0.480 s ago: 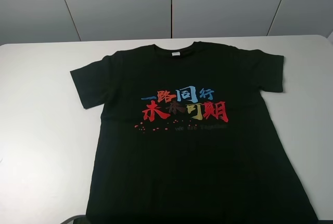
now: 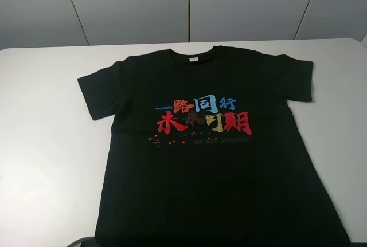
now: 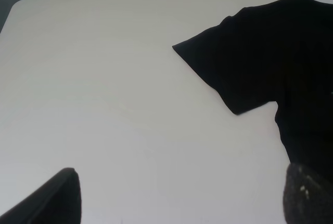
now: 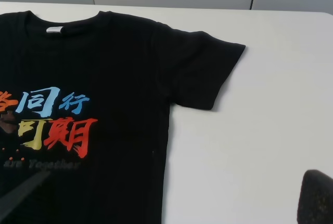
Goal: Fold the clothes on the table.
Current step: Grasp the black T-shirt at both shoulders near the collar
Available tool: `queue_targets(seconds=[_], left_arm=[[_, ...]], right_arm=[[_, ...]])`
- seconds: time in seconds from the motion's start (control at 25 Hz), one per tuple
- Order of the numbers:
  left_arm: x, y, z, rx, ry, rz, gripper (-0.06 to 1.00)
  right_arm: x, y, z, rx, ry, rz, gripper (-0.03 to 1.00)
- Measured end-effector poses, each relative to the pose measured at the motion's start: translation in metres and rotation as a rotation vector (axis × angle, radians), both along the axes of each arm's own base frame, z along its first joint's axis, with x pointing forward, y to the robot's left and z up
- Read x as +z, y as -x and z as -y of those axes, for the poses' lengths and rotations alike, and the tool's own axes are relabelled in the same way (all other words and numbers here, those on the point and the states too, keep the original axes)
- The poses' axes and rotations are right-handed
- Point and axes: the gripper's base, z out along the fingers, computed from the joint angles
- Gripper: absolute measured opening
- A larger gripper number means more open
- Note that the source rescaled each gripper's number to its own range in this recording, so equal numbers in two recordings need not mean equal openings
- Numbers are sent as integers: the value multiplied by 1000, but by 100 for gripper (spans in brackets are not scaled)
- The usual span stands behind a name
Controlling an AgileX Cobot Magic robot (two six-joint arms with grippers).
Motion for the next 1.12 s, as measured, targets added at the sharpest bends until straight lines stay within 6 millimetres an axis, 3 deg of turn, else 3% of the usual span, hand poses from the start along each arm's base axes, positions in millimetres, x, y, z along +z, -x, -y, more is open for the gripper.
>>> queue_targets(seconds=[1.12], left_arm=[[0,0,0,0,0,0,100]], right_arm=[[0,0,0,0,0,0,99]])
